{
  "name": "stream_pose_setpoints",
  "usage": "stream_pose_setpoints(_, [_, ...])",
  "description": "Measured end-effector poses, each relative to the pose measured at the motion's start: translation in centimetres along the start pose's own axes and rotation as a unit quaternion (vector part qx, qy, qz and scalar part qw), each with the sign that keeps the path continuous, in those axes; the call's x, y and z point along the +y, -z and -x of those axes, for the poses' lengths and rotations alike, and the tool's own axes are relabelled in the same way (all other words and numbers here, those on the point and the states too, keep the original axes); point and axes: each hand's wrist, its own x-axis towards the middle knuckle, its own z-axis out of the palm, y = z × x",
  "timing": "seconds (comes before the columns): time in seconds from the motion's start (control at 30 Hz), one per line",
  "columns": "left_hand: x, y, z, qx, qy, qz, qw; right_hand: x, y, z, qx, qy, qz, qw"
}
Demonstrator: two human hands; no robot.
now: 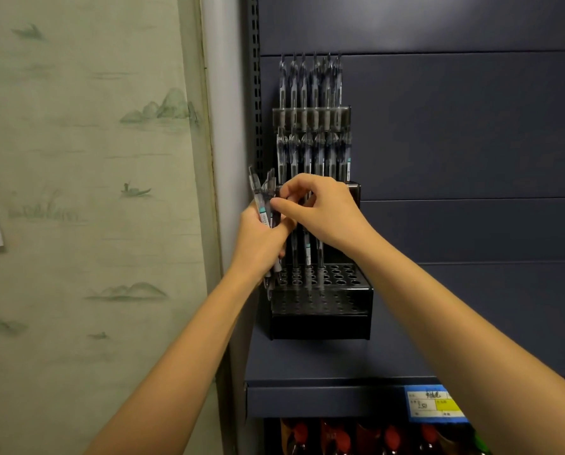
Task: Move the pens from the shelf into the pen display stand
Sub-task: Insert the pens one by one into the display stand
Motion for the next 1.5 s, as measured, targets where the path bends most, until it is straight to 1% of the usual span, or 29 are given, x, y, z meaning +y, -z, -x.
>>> stream_pose_setpoints(0.1, [0.1,-0.2,-0.1,0.009,0.008,-0.003,1.0,-0.3,0.1,-0.1,-0.014,-0.005,-0.009,1.0])
stream_pose_setpoints(0.2, [-0.1,-0.2,-0.3,0.009,0.004,0.005,1.0,-0.6,0.0,-0.2,-0.003,-0.006,0.001,1.0])
stream_pose_setpoints(0.33, [-0.5,-0.1,-0.6,-0.007,-0.002,-0.008,1.0,-0.9,0.4,-0.7,0.011,-0.012,-0.026,1.0])
stream_pose_setpoints(0.63, [-0.3,-0.1,-1.3,-0.027,-0.023,0.015,0.999,-1.2,0.8,-1.1,0.047,-0.015,-0.001,0.999])
stream_pose_setpoints(0.77, [-0.7,0.0,-1.1,-0.039,-0.029,0.006,0.999,-1.6,1.7,-1.6,0.071,-0.011,-0.028,0.997])
stream_pose_setpoints(0.87, [-0.5,0.0,-1.2,-0.038,-0.04,0.026,0.998,-1.6,2.0,-1.9,0.085,-0.005,-0.037,0.996])
stream_pose_setpoints(1.07, [-1.1,0.0,-1.5,-0.045,-0.038,0.011,0.998,-1.9,3.7,-3.1,0.157,-0.018,-0.078,0.984])
stream_pose_setpoints(1.2, [-1.7,0.2,-1.1,-0.031,-0.019,0.032,0.999,-1.2,5.0,-3.3,0.164,-0.021,-0.062,0.984])
stream_pose_setpoints(1.37, [-2.3,0.5,-1.0,-0.031,-0.016,0.026,0.999,0.7,5.4,-2.6,0.17,-0.05,-0.044,0.983])
stream_pose_setpoints(1.5, [-2.8,0.8,-1.1,-0.021,-0.017,0.019,0.999,2.2,5.8,-1.7,0.167,-0.052,0.023,0.984])
